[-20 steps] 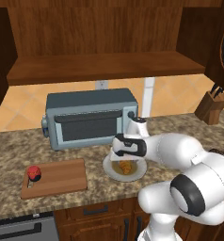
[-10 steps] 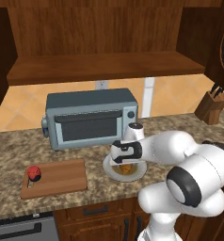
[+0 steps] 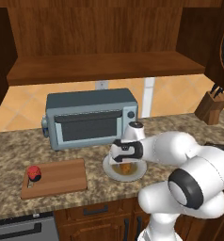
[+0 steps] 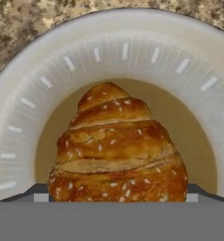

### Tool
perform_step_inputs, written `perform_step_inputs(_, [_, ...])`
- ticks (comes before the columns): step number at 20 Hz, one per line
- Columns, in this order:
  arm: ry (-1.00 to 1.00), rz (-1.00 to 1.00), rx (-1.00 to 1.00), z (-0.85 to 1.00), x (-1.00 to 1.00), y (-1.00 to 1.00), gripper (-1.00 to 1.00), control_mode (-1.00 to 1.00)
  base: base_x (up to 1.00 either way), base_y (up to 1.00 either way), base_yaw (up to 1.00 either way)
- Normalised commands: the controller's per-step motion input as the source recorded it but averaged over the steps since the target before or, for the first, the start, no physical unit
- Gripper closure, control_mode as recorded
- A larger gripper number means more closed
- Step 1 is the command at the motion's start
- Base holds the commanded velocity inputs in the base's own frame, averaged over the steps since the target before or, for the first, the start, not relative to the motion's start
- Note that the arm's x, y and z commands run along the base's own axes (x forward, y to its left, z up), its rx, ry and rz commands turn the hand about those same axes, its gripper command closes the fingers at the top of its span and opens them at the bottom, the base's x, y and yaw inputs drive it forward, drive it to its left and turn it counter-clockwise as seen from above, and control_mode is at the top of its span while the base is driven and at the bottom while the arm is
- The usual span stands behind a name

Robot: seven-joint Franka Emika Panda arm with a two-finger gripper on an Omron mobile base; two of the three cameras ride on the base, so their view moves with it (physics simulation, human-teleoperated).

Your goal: From the different types of pastries on the counter, select a croissant and place it on the cutting board. Then retrieve a jar of jam from the cabinet and place it alongside the croissant on the cutting board.

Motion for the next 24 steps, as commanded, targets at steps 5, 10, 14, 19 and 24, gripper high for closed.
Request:
perform_step_inputs(5, [-0.05,0.01,0.01,1.00,-0.16,0.03,1.00,-1.00,0.00,0.00,0.00])
perform_step_inputs(10, [-0.02,0.00,0.00,0.98,-0.49,0.65,1.00,-1.00,0.00,0.00,0.00])
perform_step_inputs(14, [0.00,0.00,0.00,0.68,-0.83,1.00,1.00,-1.00,0.00,0.00,0.00])
perform_step_inputs(19, [0.00,0.00,0.00,0.23,-0.81,1.00,1.00,-1.00,0.00,0.00,0.00])
perform_step_inputs(24, [0.02,0.01,0.00,-0.05,-0.41,0.83,1.00,-1.00,0.00,0.00,0.00])
